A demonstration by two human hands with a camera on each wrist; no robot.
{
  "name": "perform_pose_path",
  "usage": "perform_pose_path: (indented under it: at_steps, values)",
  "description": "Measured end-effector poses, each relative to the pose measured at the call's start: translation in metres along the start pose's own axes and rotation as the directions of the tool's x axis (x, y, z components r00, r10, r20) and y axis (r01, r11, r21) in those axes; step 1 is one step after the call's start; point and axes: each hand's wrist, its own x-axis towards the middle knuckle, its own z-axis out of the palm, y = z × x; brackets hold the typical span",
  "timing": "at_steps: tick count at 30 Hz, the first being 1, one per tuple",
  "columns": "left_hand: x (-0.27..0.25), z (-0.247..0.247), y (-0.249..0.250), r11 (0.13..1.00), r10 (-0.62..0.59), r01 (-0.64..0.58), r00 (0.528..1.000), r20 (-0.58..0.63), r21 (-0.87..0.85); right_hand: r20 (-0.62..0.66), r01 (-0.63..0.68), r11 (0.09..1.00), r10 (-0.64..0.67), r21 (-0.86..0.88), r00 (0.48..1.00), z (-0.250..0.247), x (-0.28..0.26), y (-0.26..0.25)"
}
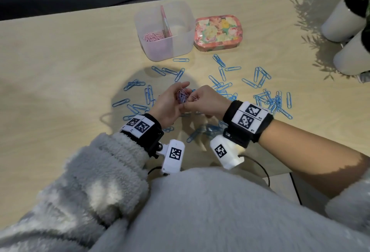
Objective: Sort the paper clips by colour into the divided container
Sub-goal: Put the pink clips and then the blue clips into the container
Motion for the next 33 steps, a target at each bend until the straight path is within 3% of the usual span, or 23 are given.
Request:
perform_pose_path:
  at_steps: [2,4,6,8,10,13,15,21,23,26,28,33]
  values:
    - [0.002,-0.005,0.004,1.0,0.008,-0.007,0.999,-0.049,0.019,0.027,0.062,0.986,-0.058,-0.152,0.998,-0.017,-0.007,0.002]
    - [0.004,-0.014,0.009,0.992,0.031,-0.016,0.992,-0.119,0.127,0.009,0.029,0.946,-0.028,-0.324,1.0,-0.04,-0.011,0.011]
    - [0.005,-0.026,0.013,0.895,0.165,-0.094,0.978,-0.127,0.437,-0.097,-0.107,0.876,0.069,-0.471,0.993,-0.064,-0.012,0.028]
    - [0.004,-0.037,0.014,0.608,0.343,-0.222,0.939,0.001,0.762,-0.242,-0.213,0.761,0.076,-0.613,0.967,-0.079,-0.014,0.039]
    - [0.004,-0.044,0.015,0.34,0.423,-0.287,0.897,0.127,0.896,-0.335,-0.216,0.706,-0.033,-0.675,0.942,-0.081,-0.011,0.039]
    - [0.002,-0.045,0.015,-0.011,0.377,-0.227,0.901,0.214,0.974,-0.271,-0.047,0.759,-0.173,-0.649,0.947,-0.065,0.002,0.024]
    - [-0.001,-0.044,0.013,-0.119,0.312,-0.202,0.922,0.23,0.972,-0.158,0.056,0.768,-0.201,-0.638,0.967,-0.046,0.014,0.017]
    - [-0.008,-0.055,0.015,-0.126,0.207,-0.207,0.951,0.23,0.97,-0.037,0.127,0.706,-0.212,-0.697,0.977,-0.022,0.03,0.015]
    - [-0.009,-0.059,0.017,-0.119,0.214,-0.208,0.949,0.23,0.971,-0.043,0.128,0.767,-0.198,-0.629,0.979,-0.034,0.031,0.02]
    - [-0.007,-0.055,0.017,-0.083,0.259,-0.228,0.935,0.242,0.97,-0.062,0.131,0.912,-0.167,-0.389,0.984,-0.057,0.029,0.029]
    - [-0.005,-0.045,0.016,-0.091,0.294,-0.244,0.92,0.26,0.966,-0.117,0.111,0.941,-0.156,-0.32,0.981,-0.069,0.026,0.033]
    - [0.007,-0.013,0.011,-0.132,0.285,-0.299,0.902,0.325,0.945,-0.195,-0.012,0.938,-0.06,-0.345,0.979,-0.082,0.022,0.045]
